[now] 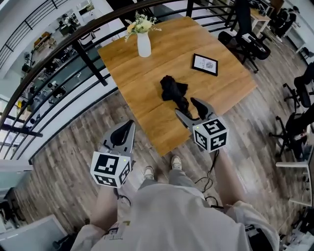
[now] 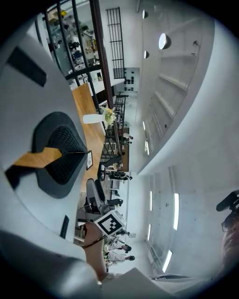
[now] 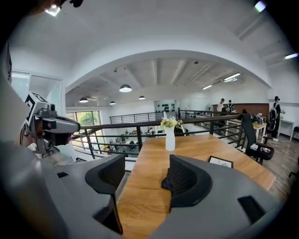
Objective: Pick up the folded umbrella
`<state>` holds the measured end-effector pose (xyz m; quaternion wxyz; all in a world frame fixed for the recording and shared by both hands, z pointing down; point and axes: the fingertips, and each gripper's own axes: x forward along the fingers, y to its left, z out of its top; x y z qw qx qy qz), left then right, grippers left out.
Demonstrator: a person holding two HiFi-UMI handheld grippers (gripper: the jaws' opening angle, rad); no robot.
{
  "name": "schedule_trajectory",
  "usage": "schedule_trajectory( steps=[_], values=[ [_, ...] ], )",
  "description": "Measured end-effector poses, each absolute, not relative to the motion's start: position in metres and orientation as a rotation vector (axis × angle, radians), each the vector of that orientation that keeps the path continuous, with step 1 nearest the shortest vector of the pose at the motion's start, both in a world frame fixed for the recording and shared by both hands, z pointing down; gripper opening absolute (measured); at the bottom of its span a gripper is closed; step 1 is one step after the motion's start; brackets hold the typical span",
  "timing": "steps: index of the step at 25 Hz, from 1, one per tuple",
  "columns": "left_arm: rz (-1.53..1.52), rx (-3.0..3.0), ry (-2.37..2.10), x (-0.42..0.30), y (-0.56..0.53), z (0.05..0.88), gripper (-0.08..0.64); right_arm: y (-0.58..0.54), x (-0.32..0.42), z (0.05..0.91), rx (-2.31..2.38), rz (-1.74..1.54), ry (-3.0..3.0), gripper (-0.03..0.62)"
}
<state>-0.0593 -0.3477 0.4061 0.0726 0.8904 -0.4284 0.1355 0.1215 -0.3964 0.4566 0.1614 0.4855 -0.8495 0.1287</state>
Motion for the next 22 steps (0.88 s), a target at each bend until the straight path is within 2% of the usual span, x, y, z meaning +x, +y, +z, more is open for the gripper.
schedule_trajectory(
  steps=[9,22],
  values=[
    [0.505,2.419,-1.405,-0.036,-0.415,0.49,0.018,-0.475,0.157,0.558,1.202,0.486,-2.337,0.316],
    [0.632,2.224,-1.352,-0.02,-0.443,0.596,0.02,-0.544,0.157,0.71,1.062,0.595,-2.132,0.329]
  ],
)
